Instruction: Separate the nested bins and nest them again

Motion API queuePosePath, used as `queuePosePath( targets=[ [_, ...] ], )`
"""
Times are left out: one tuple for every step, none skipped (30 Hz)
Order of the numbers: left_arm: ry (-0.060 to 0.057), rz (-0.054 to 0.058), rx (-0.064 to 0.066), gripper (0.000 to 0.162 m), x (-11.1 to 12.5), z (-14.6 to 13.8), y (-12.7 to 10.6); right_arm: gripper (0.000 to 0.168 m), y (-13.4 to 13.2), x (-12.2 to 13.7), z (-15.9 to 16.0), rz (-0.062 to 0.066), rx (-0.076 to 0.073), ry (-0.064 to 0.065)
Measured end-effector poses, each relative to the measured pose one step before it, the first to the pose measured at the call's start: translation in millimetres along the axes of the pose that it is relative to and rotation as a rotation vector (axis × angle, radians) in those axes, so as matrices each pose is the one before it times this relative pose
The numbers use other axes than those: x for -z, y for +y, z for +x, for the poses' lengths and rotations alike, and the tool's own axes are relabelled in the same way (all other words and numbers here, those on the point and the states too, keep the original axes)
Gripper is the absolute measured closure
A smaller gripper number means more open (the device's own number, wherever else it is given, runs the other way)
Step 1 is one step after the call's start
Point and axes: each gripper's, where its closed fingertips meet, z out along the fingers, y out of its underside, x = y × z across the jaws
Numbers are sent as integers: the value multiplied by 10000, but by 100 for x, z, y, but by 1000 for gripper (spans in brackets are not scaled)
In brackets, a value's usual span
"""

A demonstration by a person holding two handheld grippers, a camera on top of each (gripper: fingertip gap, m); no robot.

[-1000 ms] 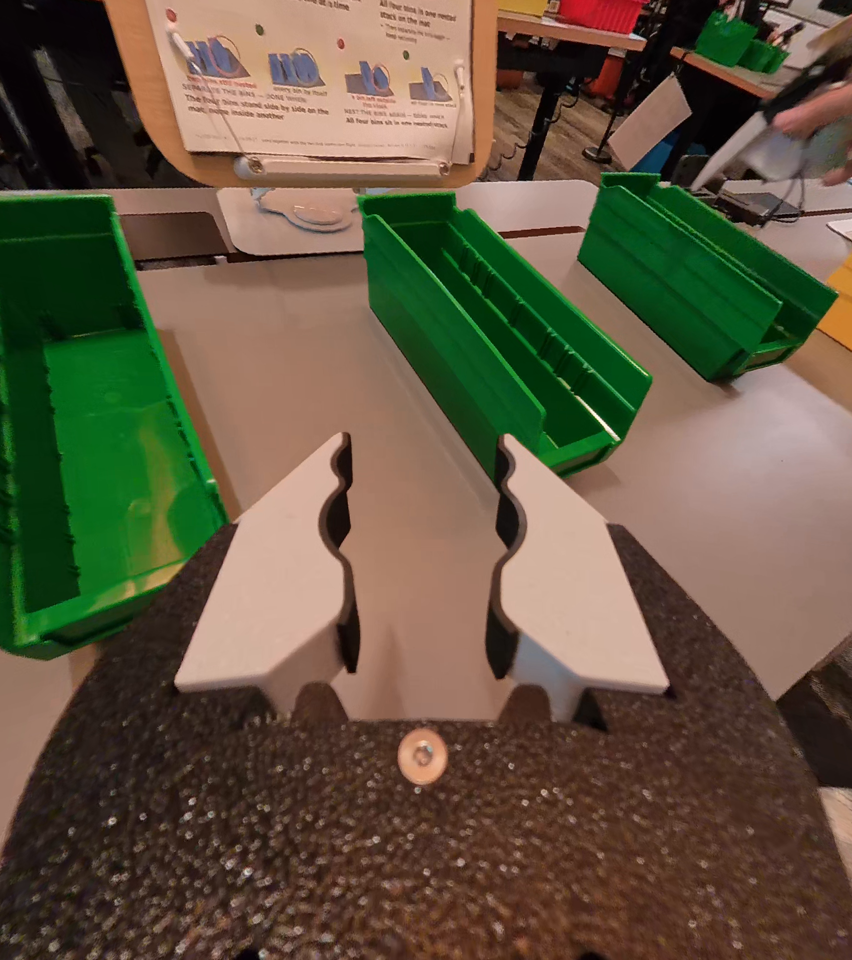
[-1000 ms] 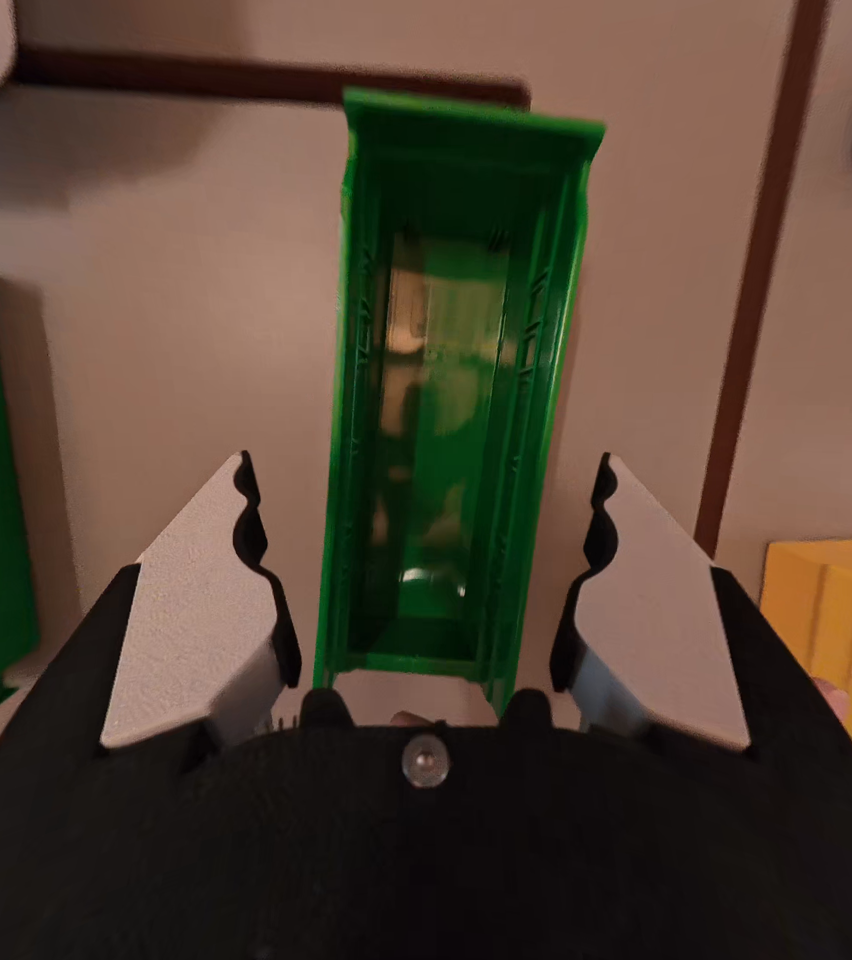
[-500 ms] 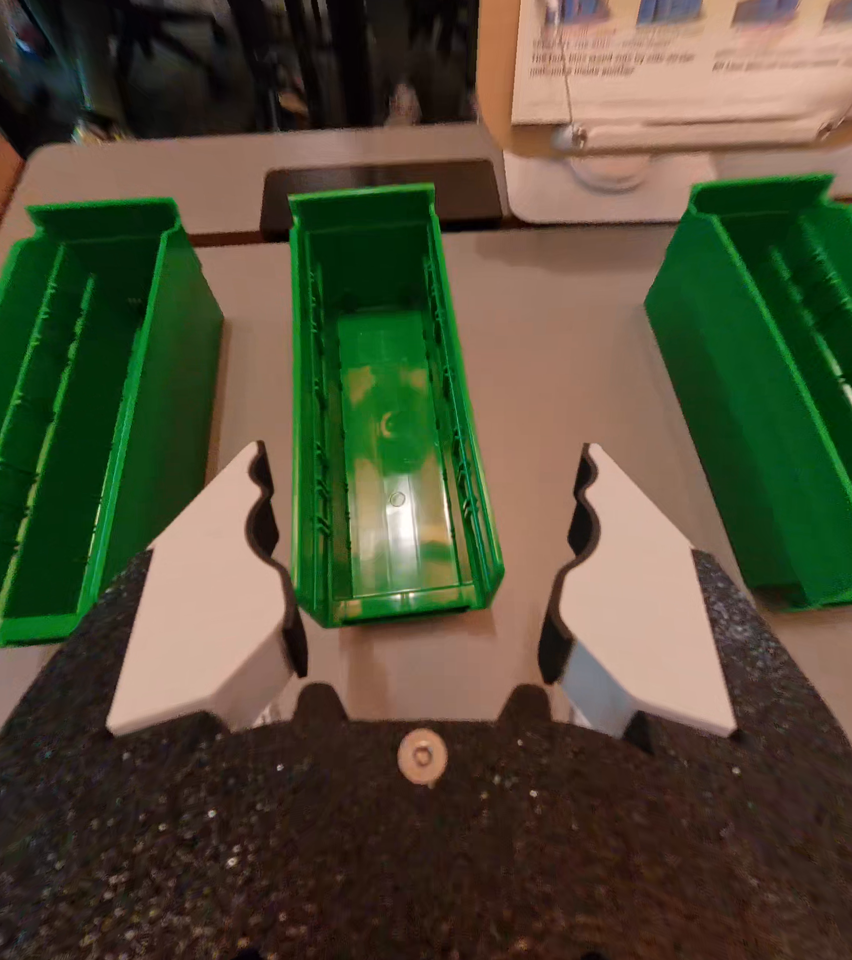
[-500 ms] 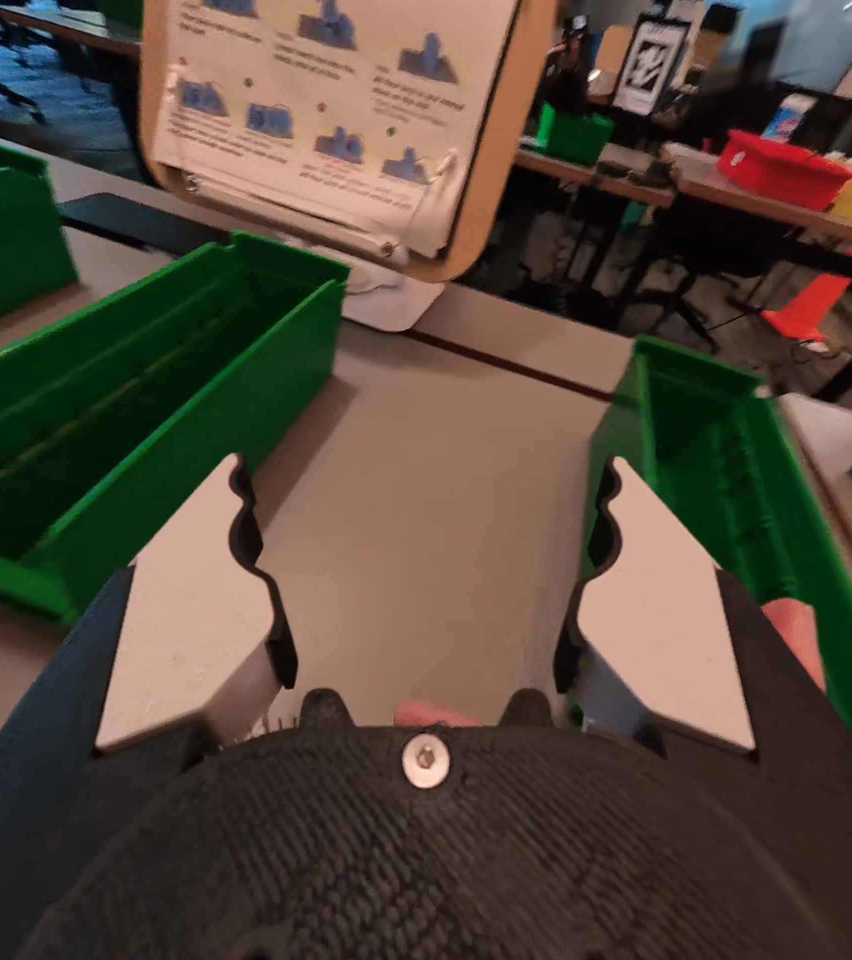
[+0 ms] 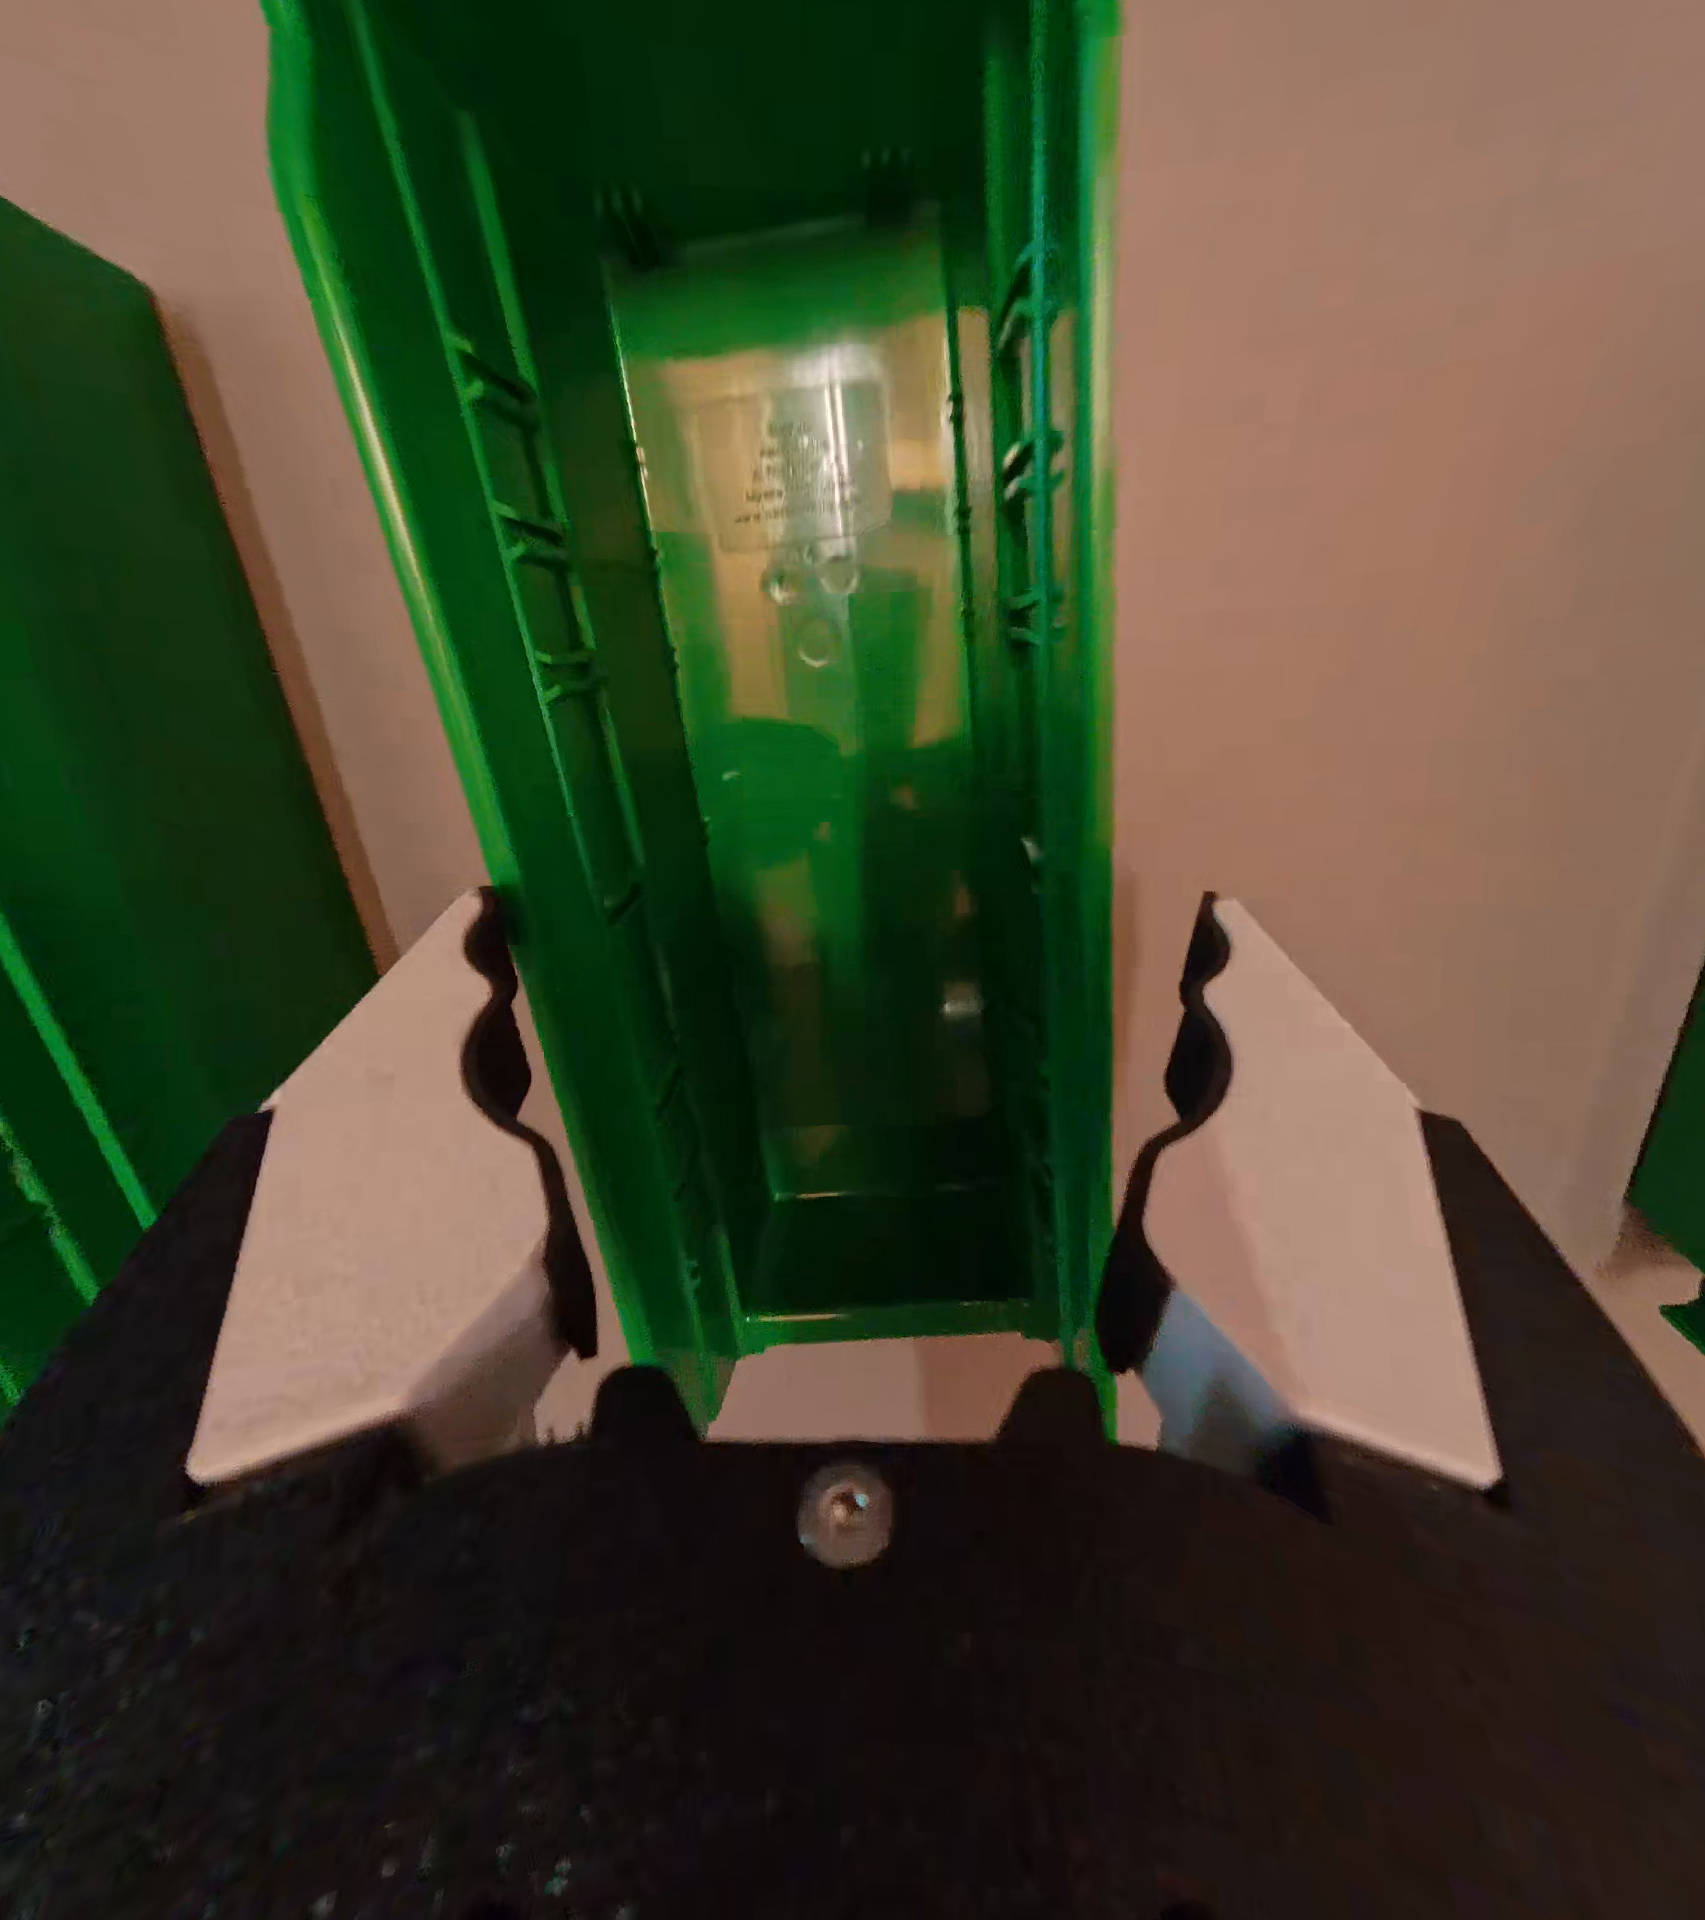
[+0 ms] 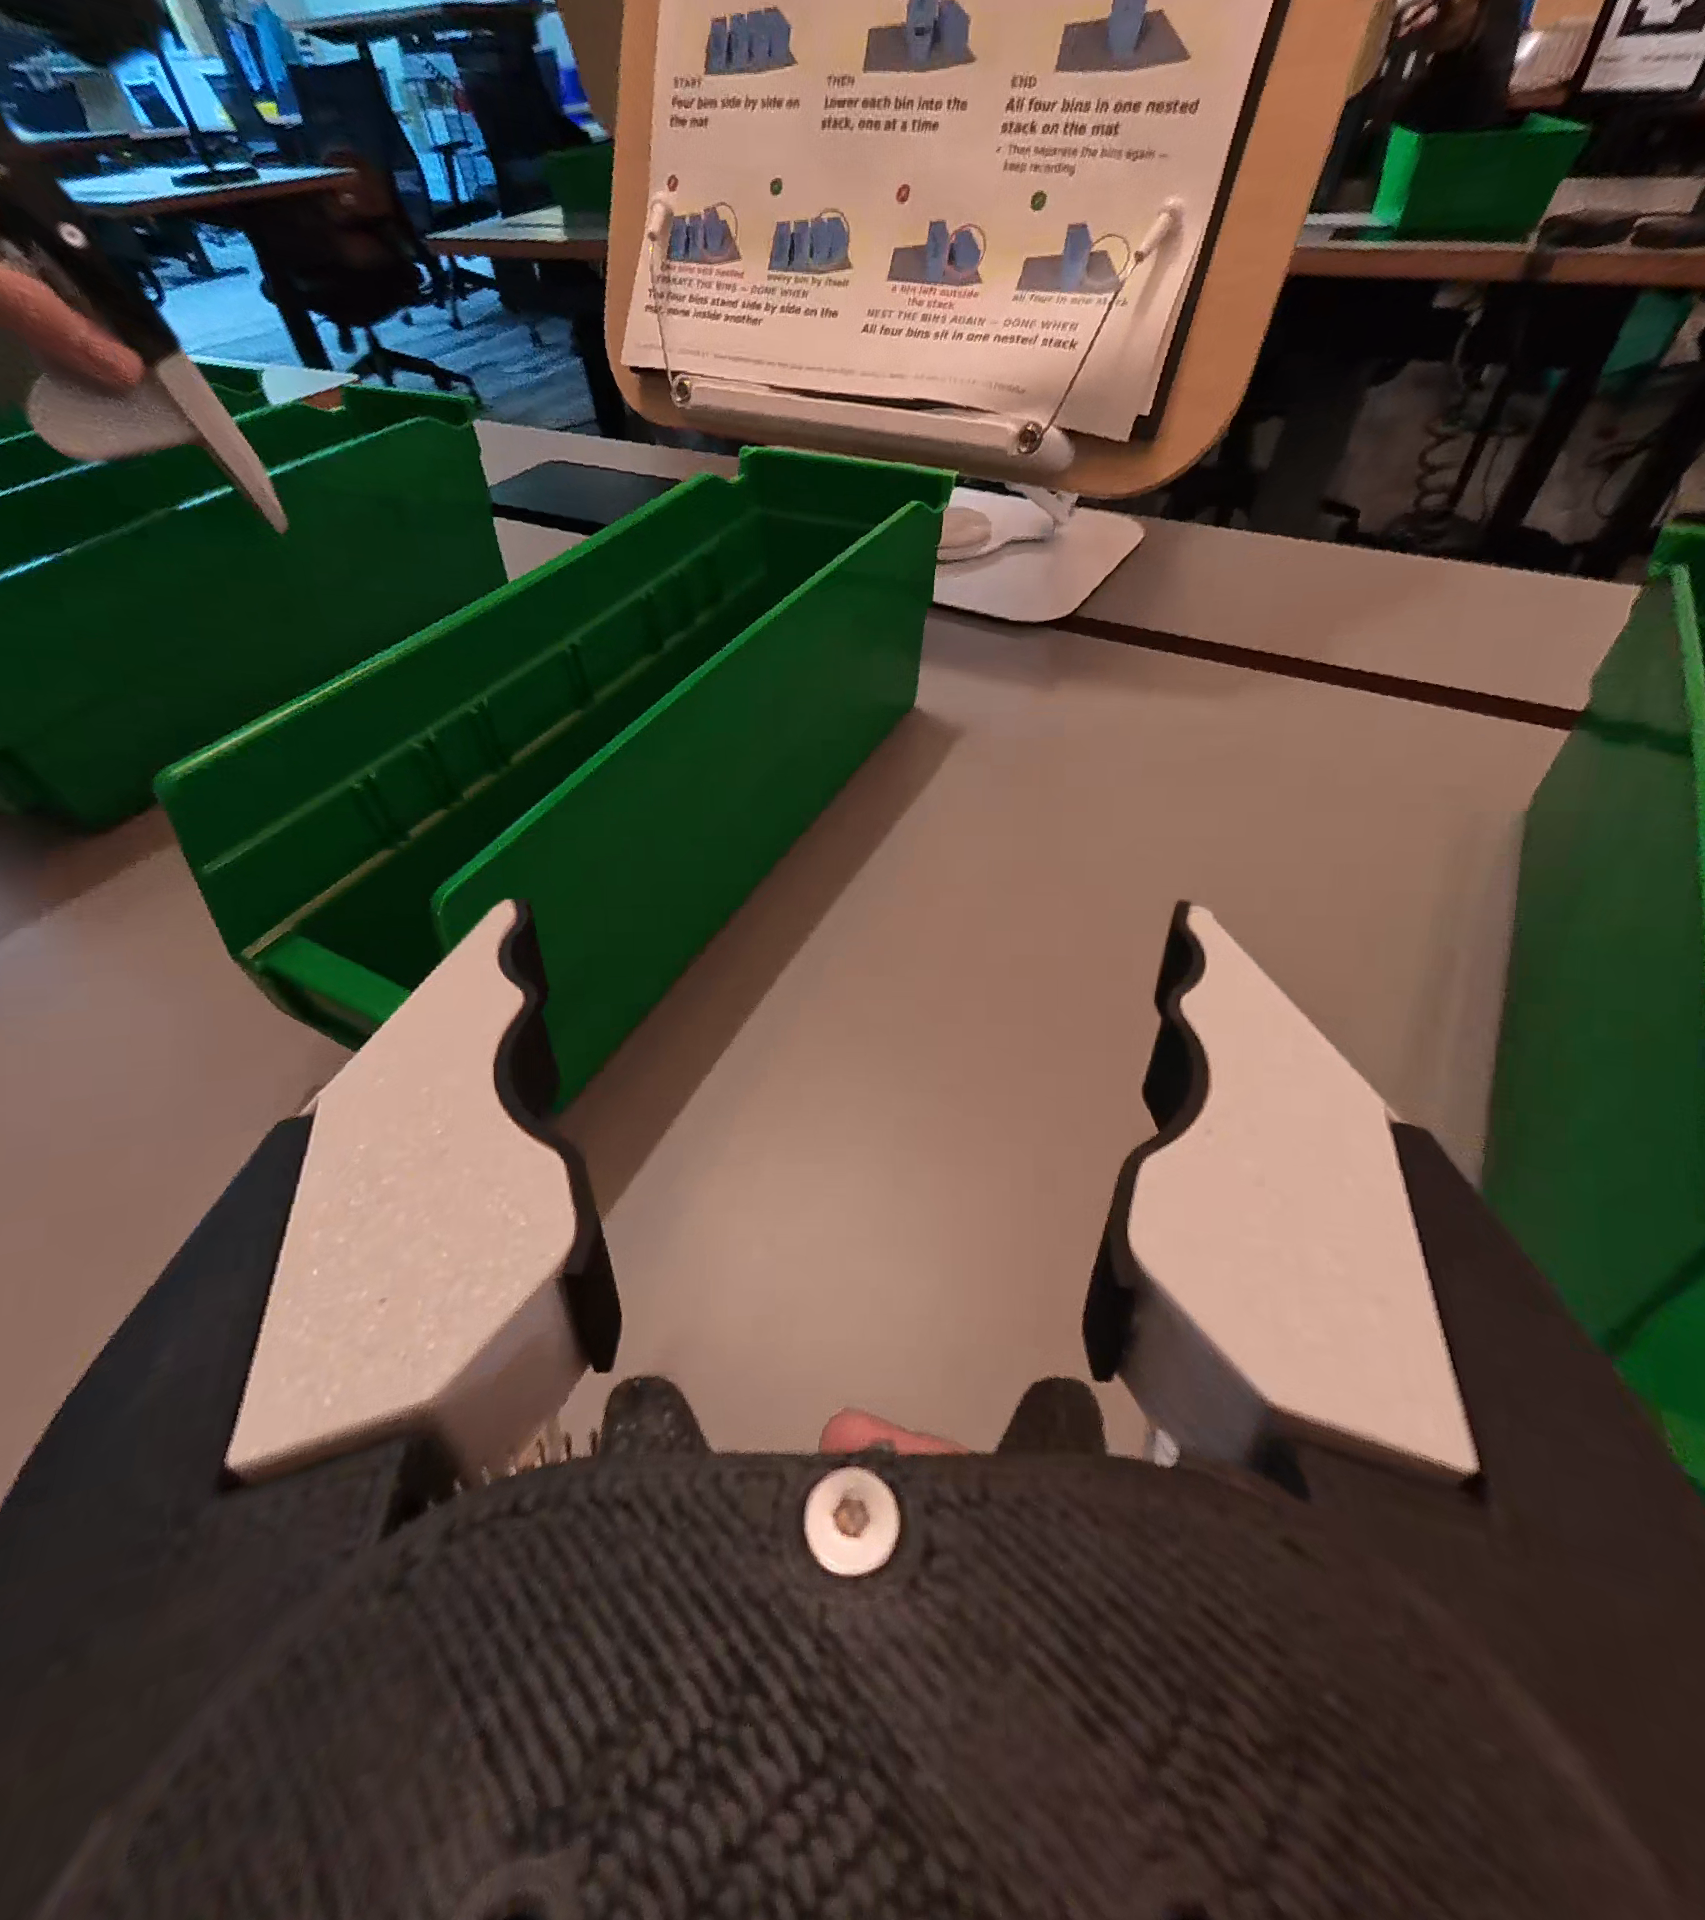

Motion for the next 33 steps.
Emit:
queuePosePath(
  targets=[
    [-10,-306,131,36,-407,-154,94,53,347,-67,-62,-131,-121,-106],
    [-93,-244,113,37,-283,-205,90,53,340,-80,-50,-122,-119,-85],
    [-161,-182,-83,42,-95,-221,102,53,252,-61,-87,-78,-116,-94],
    [-136,-146,-142,45,21,-166,74,53,139,-49,-116,-33,-81,-115],
    [-16,-113,-48,47,54,-12,53,54,46,-33,-19,-4,-58,-59],
    [-81,-94,-52,50,61,-136,29,54,22,-34,148,13,-29,21],
    [-7,-82,-17,53,63,-32,45,54,69,-35,254,-19,0,79],
    [-16,-81,14,55,64,-19,70,54,168,-34,323,-77,34,110],
    [4,-73,76,57,60,39,111,54,227,-43,299,-101,51,95],
    [30,-76,106,58,143,174,165,53,233,-22,256,-102,38,57],
    [42,56,69,59,274,305,10,53,221,-7,207,-96,12,32],
    [32,141,22,60,432,328,-101,53,170,37,261,-69,-20,51],
    [2,26,51,61,550,295,31,53,101,62,273,-30,-48,64],
    [0,-95,67,62,698,326,193,53,29,75,266,-3,-68,49],
    [48,-62,32,62,854,471,176,53,4,111,217,2,-79,21],
    [48,-15,-42,62,1002,580,120,53,-27,93,170,15,-69,0],
    [94,50,-61,63,1103,754,23,54,-35,77,178,17,-55,11],
    [129,102,-81,63,1180,929,-60,54,-11,49,217,5,-45,34],
    [162,94,-78,63,1201,1083,-86,55,30,19,207,-10,-37,45],
    [181,161,-38,63,1163,1227,-210,55,89,-14,172,-31,-19,40],
    [175,224,-24,63,1051,1356,-354,55,138,-46,165,-42,-4,55],
    [166,108,-74,63,891,1426,-276,55,143,-75,128,-43,15,49],
    [197,-22,-109,63,768,1444,-211,55,138,-118,55,-48,25,22],
    [265,-17,15,64,692,1470,-284,55,159,-117,8,-65,11,15],
    [279,85,141,64,651,1539,-403,55,157,-119,-51,-61,-18,10],
    [238,115,66,64,570,1579,-386,55,134,-88,-156,-54,-29,-28],
    [184,64,-73,64,475,1603,-269,55,100,-52,-291,-44,10,-105],
    [127,39,-91,64,338,1536,-192,55,52,-7,-265,-20,34,-81],
    [60,13,-84,64,213,1385,-174,55,-2,37,-95,1,33,15],
    [5,-10,-86,64,94,1207,-142,55,-56,66,42,37,41,82],
    [-33,12,-56,64,-43,1022,-184,54,-64,55,95,54,56,84],
    [-50,-22,3,64,-136,850,-106,55,-25,37,175,25,49,100],
    [-83,-66,43,64,-222,662,4,54,39,46,225,-33,19,108]
  ],
)
